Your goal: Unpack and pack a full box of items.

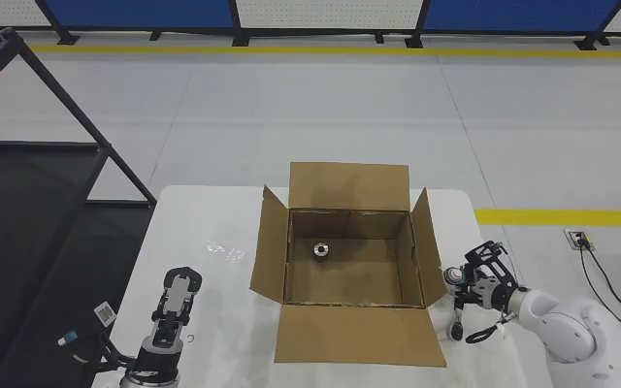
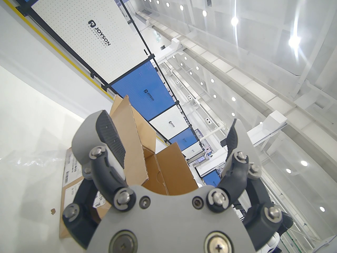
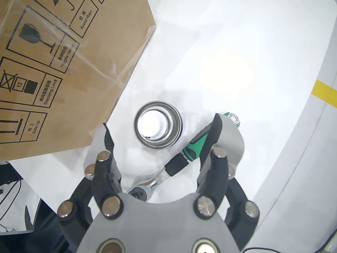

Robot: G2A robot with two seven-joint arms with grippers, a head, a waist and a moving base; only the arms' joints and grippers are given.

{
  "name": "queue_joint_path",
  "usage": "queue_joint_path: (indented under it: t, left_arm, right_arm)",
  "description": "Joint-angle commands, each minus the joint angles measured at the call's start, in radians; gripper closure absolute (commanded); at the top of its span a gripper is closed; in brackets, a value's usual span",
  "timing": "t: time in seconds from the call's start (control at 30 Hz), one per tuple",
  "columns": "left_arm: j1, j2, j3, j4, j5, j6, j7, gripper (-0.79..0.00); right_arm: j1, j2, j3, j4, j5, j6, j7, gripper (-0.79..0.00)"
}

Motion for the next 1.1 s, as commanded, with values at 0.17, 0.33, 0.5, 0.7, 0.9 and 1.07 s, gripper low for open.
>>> queue_joint_path:
  t: [0.17,0.33,0.5,0.7,0.9,1.07]
  left_arm:
    - [0.000,0.000,0.000,0.000,0.000,0.000,0.000,-0.785]
    - [0.000,0.000,0.000,0.000,0.000,0.000,0.000,-0.785]
    - [0.000,0.000,0.000,0.000,0.000,0.000,0.000,-0.785]
    - [0.000,0.000,0.000,0.000,0.000,0.000,0.000,-0.785]
    - [0.000,0.000,0.000,0.000,0.000,0.000,0.000,-0.785]
    - [0.000,0.000,0.000,0.000,0.000,0.000,0.000,-0.785]
  right_arm:
    - [0.008,0.007,-0.021,0.001,-0.008,0.022,-0.001,-0.603]
    - [-0.012,0.017,0.008,-0.010,0.001,0.033,-0.007,-0.776]
    - [-0.083,0.030,0.061,-0.066,0.000,0.055,0.016,-0.785]
    - [-0.155,0.039,0.107,-0.173,0.041,0.186,0.130,-0.785]
    - [-0.209,0.043,0.100,-0.301,0.024,0.249,0.158,-0.785]
    - [-0.202,0.045,0.057,-0.295,-0.005,0.198,0.087,-0.785]
